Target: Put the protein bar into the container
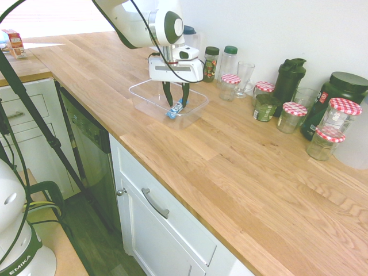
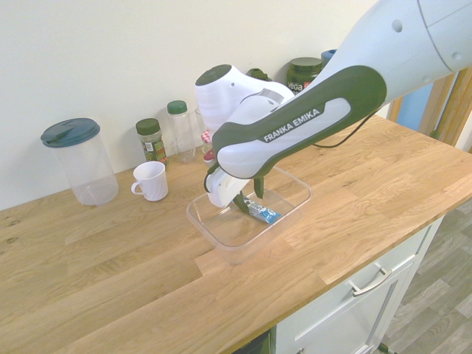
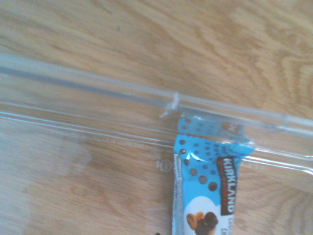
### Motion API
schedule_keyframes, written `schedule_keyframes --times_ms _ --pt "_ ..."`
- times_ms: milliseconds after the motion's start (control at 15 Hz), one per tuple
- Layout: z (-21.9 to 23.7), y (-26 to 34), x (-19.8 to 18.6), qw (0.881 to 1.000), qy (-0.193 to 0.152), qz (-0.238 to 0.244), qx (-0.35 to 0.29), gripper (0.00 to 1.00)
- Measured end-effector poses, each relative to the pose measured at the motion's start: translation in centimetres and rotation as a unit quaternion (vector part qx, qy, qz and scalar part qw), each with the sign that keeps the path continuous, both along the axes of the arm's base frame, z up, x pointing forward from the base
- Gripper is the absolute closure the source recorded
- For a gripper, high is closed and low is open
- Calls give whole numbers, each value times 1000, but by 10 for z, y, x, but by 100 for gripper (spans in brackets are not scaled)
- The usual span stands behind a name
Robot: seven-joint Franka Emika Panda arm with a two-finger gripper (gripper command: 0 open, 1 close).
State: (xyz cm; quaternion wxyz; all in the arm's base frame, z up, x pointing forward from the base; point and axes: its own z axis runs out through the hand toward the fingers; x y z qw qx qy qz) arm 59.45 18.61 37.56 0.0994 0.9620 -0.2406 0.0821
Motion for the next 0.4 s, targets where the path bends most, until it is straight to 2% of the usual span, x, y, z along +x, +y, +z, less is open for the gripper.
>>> schedule_keyframes --times_ms 133,400 --pt "37 -1 -17 1000 -20 -6 18 0" --pt "116 -10 -72 993 -59 -43 94 0"
